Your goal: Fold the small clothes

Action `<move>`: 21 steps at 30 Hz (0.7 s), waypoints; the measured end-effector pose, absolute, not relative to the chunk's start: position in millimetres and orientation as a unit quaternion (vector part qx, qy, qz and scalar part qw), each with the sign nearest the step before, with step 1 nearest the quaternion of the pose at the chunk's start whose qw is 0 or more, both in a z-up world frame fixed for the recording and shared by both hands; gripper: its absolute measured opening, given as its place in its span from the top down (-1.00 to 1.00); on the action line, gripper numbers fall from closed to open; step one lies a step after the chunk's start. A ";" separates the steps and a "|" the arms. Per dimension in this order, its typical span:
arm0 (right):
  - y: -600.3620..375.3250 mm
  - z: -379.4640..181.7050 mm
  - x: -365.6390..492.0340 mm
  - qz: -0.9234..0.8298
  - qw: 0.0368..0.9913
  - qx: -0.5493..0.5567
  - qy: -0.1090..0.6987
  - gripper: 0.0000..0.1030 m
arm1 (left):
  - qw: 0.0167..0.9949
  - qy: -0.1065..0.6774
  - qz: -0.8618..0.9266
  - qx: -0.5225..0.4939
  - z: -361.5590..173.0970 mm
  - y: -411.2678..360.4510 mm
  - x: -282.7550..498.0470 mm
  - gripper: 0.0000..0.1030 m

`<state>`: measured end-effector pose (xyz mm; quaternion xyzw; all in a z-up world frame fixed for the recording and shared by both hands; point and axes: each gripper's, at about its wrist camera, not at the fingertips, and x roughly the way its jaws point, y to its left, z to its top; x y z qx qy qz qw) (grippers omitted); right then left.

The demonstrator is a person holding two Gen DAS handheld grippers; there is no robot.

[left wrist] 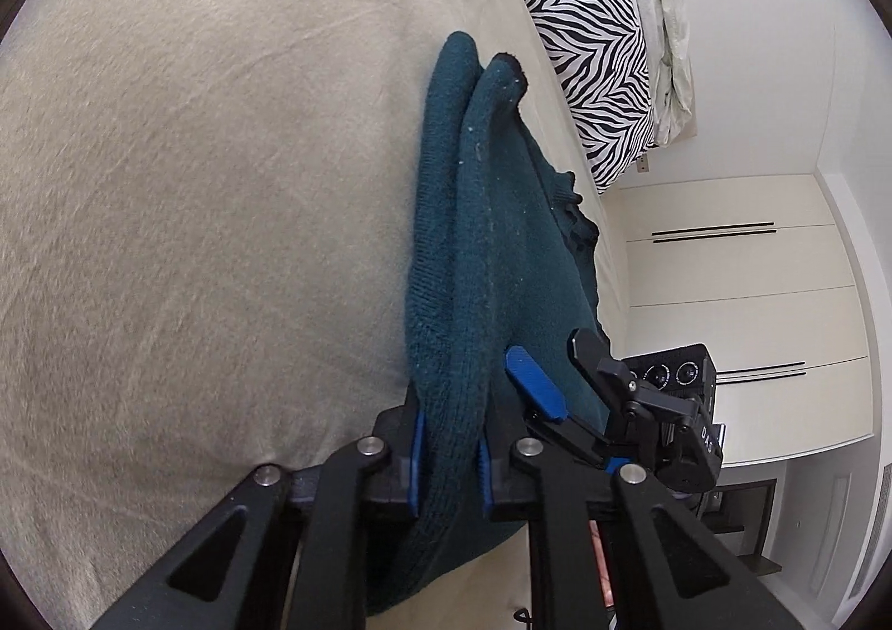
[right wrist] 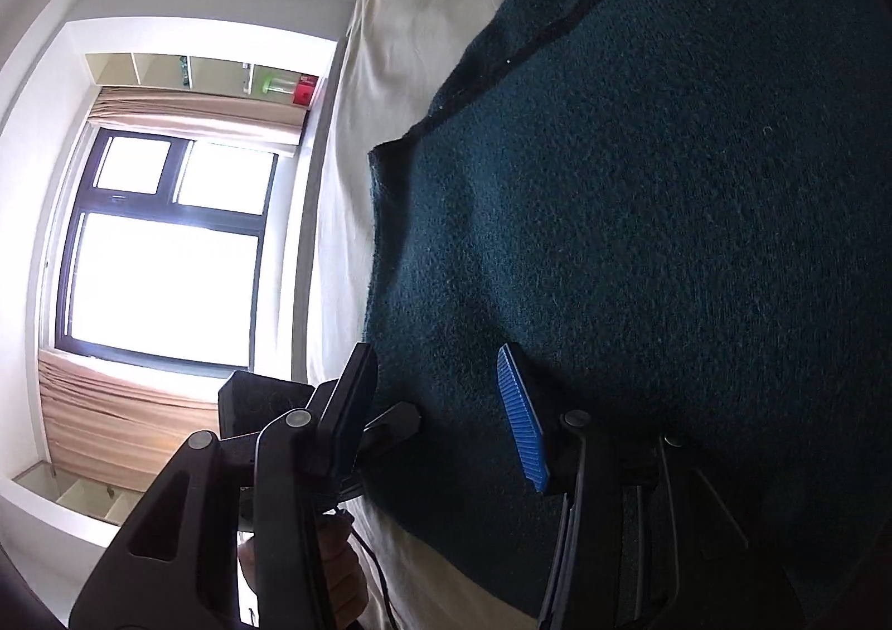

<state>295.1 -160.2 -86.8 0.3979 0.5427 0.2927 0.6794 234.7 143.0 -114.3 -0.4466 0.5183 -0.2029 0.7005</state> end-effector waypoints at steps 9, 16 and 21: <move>-196.2 -82.3 290.4 0.304 0.666 0.445 0.515 0.14 | 0.722 0.495 -0.208 -0.436 -91.9 141.4 225.9 0.74; -291.1 -70.0 288.1 0.289 0.667 0.491 0.480 -0.05 | 0.773 0.477 -0.240 -0.343 -19.8 72.3 243.1 0.74; -368.6 -74.3 283.1 0.271 0.649 0.557 0.442 -0.28 | 0.790 0.478 -0.279 -0.265 12.3 -21.1 259.9 0.74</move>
